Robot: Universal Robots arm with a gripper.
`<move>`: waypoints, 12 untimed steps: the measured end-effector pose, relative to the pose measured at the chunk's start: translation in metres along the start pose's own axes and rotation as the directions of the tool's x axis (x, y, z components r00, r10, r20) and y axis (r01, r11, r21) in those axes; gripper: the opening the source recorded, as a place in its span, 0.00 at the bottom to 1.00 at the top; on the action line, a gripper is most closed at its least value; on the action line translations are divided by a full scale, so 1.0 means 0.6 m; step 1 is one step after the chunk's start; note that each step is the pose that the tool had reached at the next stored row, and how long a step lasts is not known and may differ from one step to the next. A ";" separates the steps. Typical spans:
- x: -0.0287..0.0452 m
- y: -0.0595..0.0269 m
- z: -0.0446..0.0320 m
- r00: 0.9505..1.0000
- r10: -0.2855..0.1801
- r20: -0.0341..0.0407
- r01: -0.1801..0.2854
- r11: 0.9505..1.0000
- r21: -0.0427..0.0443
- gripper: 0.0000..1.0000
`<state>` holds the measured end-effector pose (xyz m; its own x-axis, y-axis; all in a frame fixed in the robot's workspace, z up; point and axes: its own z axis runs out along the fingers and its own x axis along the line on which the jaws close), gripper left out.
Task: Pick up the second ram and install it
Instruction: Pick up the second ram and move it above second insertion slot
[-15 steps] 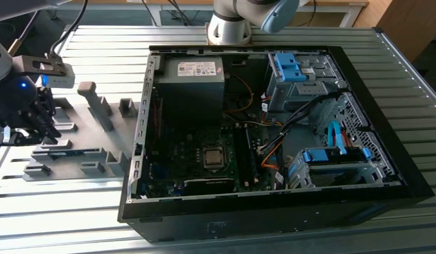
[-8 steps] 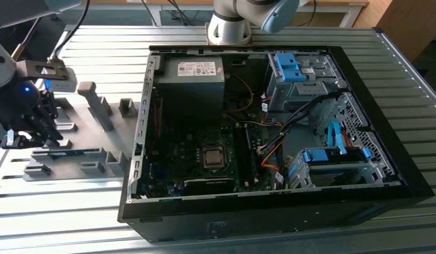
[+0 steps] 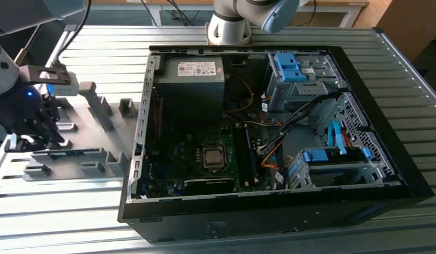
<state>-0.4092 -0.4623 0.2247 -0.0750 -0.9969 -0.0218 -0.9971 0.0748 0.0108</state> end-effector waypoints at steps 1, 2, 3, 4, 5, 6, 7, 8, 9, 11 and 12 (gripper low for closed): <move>0.000 0.000 0.002 1.000 0.000 0.000 0.000 1.000 0.000 0.24; 0.000 0.000 0.003 1.000 0.000 0.000 0.000 1.000 0.000 0.24; 0.000 0.000 0.005 1.000 -0.001 0.000 0.001 1.000 0.000 0.24; 0.001 0.000 0.006 1.000 -0.001 0.000 0.001 1.000 0.000 0.24; 0.001 0.000 0.007 1.000 -0.001 0.000 0.001 1.000 0.000 0.24; 0.001 0.000 0.009 1.000 -0.002 0.000 0.002 1.000 0.000 0.24; 0.001 0.000 0.010 1.000 -0.002 0.000 0.002 1.000 0.000 0.24; 0.001 0.000 0.011 1.000 -0.002 0.000 0.002 1.000 0.000 0.24; 0.001 0.000 0.013 1.000 -0.002 0.000 0.002 1.000 0.000 0.24; 0.001 0.000 0.016 1.000 -0.003 0.000 0.003 1.000 0.000 0.24; 0.002 0.000 0.018 1.000 -0.003 0.000 0.003 1.000 0.000 0.24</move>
<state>-0.4092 -0.4631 0.2141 -0.0718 -0.9972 -0.0218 -0.9974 0.0716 0.0105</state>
